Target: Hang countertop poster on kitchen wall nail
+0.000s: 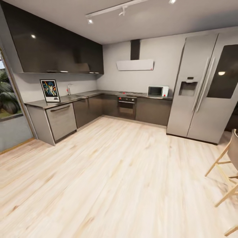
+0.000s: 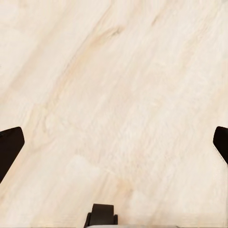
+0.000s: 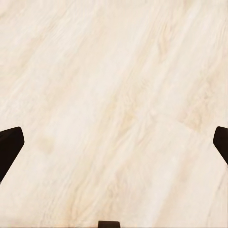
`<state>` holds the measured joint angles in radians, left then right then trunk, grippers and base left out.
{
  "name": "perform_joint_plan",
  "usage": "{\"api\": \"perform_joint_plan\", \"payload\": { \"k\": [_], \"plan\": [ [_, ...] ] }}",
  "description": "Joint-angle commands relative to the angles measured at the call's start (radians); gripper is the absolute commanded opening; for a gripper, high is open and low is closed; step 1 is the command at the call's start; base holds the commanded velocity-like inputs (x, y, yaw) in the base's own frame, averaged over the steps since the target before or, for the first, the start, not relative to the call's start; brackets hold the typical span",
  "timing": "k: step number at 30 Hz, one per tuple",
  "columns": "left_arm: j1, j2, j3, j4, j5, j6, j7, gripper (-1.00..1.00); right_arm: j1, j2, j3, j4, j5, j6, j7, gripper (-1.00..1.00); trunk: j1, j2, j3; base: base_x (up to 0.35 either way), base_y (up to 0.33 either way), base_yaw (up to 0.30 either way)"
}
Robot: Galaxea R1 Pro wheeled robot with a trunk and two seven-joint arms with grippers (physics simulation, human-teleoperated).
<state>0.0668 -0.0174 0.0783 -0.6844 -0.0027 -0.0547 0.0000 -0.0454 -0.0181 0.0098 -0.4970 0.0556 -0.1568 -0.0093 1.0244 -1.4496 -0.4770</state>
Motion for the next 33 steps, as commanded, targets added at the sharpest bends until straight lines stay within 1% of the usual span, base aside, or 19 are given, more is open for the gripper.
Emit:
{"api": "perform_joint_plan", "payload": {
  "k": [1, 7, 8, 9, 11, 14, 22, 29, 33],
  "plan": [
    [0.0, -0.001, 0.003, -0.001, 0.0, -0.001, 0.0, 1.0, -0.001, 0.0, 0.001, 0.001, 0.006, -0.003, -0.001, 1.0, 0.001, 0.0, -0.001, 0.309, -0.18, 0.274],
    [0.0, -0.001, 0.003, -0.001, 0.0, -0.002, 0.0, 1.0, -0.001, 0.0, 0.001, 0.0, 0.006, -0.003, -0.01, 1.0, 0.001, 0.0, -0.004, 0.309, -0.18, 0.274],
    [0.0, -0.001, 0.003, -0.001, 0.0, -0.002, 0.0, 1.0, -0.001, 0.0, 0.001, 0.0, 0.006, -0.003, -0.017, 1.0, 0.001, 0.0, -0.004, 0.309, -0.181, 0.274],
    [0.0, -0.001, 0.003, -0.001, 0.0, -0.002, 0.0, 1.0, -0.001, 0.001, 0.001, 0.0, 0.005, -0.002, -0.043, 1.0, 0.001, 0.0, -0.005, 0.309, -0.18, 0.274],
    [0.001, -0.001, 0.003, -0.001, 0.0, -0.001, 0.0, 1.0, -0.001, 0.001, 0.002, 0.0, 0.005, -0.002, -0.064, 1.0, 0.001, 0.0, -0.006, 0.309, -0.181, 0.274],
    [0.001, -0.001, 0.003, -0.001, 0.0, -0.002, 0.0, 1.0, -0.001, 0.001, 0.002, 0.0, 0.004, -0.001, -0.079, 1.0, 0.001, 0.0, -0.007, 0.309, -0.181, 0.274],
    [0.0, -0.001, 0.003, -0.001, 0.0, -0.001, 0.0, 1.0, -0.001, 0.0, 0.002, 0.001, 0.004, 0.0, -0.083, 1.0, 0.001, 0.0, -0.013, 0.309, -0.181, 0.246],
    [0.001, 0.004, 0.004, -0.001, 0.001, -0.001, 0.0, 1.0, -0.001, -0.001, 0.001, 0.001, 0.004, -0.001, -0.083, 1.0, 0.001, 0.0, -0.015, 0.31, -0.159, 0.075],
    [0.001, 0.006, 0.004, -0.001, 0.001, 0.0, 0.0, 1.0, -0.001, -0.001, 0.0, 0.002, 0.004, -0.001, -0.085, 1.0, 0.001, 0.0, -0.015, 0.314, -0.127, 0.188]
  ]
}}
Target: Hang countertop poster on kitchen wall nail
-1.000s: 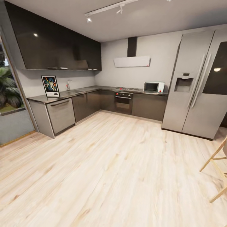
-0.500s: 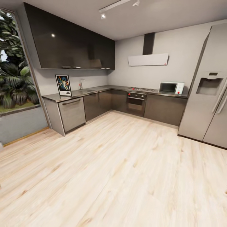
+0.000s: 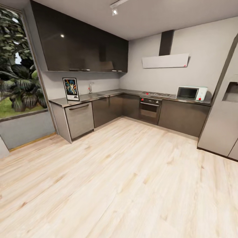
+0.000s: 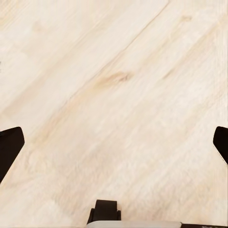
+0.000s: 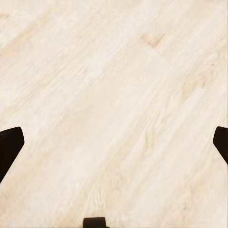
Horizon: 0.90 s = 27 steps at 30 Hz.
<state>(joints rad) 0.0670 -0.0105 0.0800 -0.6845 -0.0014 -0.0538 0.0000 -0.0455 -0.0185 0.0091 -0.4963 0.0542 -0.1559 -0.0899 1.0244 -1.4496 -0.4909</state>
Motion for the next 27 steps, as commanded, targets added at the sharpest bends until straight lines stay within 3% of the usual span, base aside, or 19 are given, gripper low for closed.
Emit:
{"api": "perform_joint_plan", "payload": {
  "k": [1, 18, 27],
  "plan": [
    [0.0, -0.001, 0.003, -0.001, 0.0, -0.001, 0.0, 1.0, -0.001, 0.0, 0.001, 0.001, 0.006, -0.002, -0.005, 1.0, 0.001, 0.0, -0.001, 0.315, -0.124, 0.243],
    [0.0, 0.0, 0.003, -0.001, 0.0, -0.003, 0.0, 1.0, -0.001, 0.0, 0.002, 0.001, 0.006, -0.042, -0.008, 1.0, 0.001, 0.0, -0.007, 0.315, -0.138, 0.271],
    [0.0, 0.0, 0.003, -0.001, 0.0, -0.002, 0.0, 1.0, -0.001, -0.007, 0.003, 0.004, 0.007, -0.041, -0.002, 1.0, 0.001, 0.0, -0.009, 0.312, -0.173, 0.069]
  ]
}}
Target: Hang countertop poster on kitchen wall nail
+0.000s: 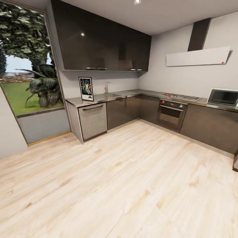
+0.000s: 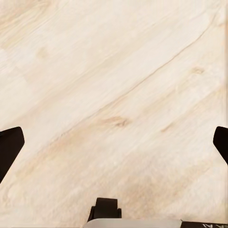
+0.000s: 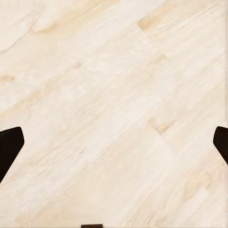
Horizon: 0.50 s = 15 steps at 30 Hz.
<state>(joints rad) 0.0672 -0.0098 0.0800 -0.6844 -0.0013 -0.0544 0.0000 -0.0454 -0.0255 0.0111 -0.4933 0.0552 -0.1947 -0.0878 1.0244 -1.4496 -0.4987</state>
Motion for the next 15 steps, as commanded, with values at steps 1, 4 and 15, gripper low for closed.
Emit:
{"api": "perform_joint_plan", "payload": {
  "k": [1, 4, 15],
  "plan": [
    [0.0, -0.001, 0.003, -0.001, 0.0, -0.001, 0.0, 1.0, -0.001, -0.001, 0.001, 0.001, 0.006, -0.003, -0.004, 1.0, 0.001, 0.0, -0.001, 0.312, -0.175, 0.007],
    [0.0, -0.001, 0.003, -0.001, 0.0, -0.001, 0.0, 1.0, -0.001, -0.002, 0.002, 0.001, 0.006, -0.003, -0.004, 1.0, 0.001, 0.0, -0.001, 0.312, -0.175, 0.005],
    [0.0, 0.0, 0.003, -0.001, 0.0, -0.001, 0.0, 1.0, -0.001, 0.002, 0.001, 0.001, 0.005, -0.003, -0.007, 1.0, 0.001, 0.0, -0.001, 0.312, -0.174, 0.09]
  ]
}}
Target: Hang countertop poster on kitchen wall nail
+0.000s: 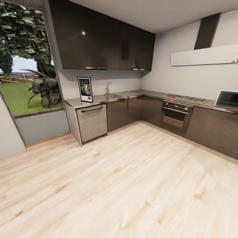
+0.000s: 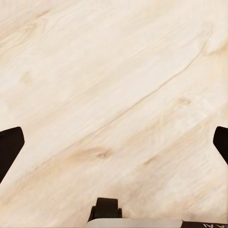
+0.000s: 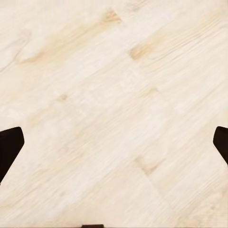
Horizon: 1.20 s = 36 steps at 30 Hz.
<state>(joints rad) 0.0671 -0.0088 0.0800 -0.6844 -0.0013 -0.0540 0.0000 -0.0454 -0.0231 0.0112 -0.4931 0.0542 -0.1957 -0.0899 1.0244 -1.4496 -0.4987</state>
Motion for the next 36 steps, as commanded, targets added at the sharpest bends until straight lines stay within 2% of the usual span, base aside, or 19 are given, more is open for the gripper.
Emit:
{"api": "perform_joint_plan", "payload": {
  "k": [1, 25, 36],
  "plan": [
    [0.0, -0.001, 0.003, -0.001, 0.0, -0.001, 0.0, 1.0, -0.001, 0.0, 0.001, 0.001, 0.006, -0.002, -0.005, 1.0, 0.001, 0.0, -0.001, 0.312, -0.16, 0.246],
    [0.0, -0.001, 0.003, -0.001, 0.0, -0.002, 0.0, 1.0, -0.001, 0.005, 0.001, 0.001, 0.006, -0.003, -0.026, 1.0, 0.001, 0.0, -0.008, 0.317, -0.113, 0.274],
    [0.0, -0.001, 0.003, -0.001, 0.0, -0.001, 0.0, 1.0, -0.001, 0.004, 0.001, 0.001, 0.006, -0.002, -0.024, 1.0, 0.001, 0.0, -0.009, 0.323, -0.085, 0.045]
  ]
}}
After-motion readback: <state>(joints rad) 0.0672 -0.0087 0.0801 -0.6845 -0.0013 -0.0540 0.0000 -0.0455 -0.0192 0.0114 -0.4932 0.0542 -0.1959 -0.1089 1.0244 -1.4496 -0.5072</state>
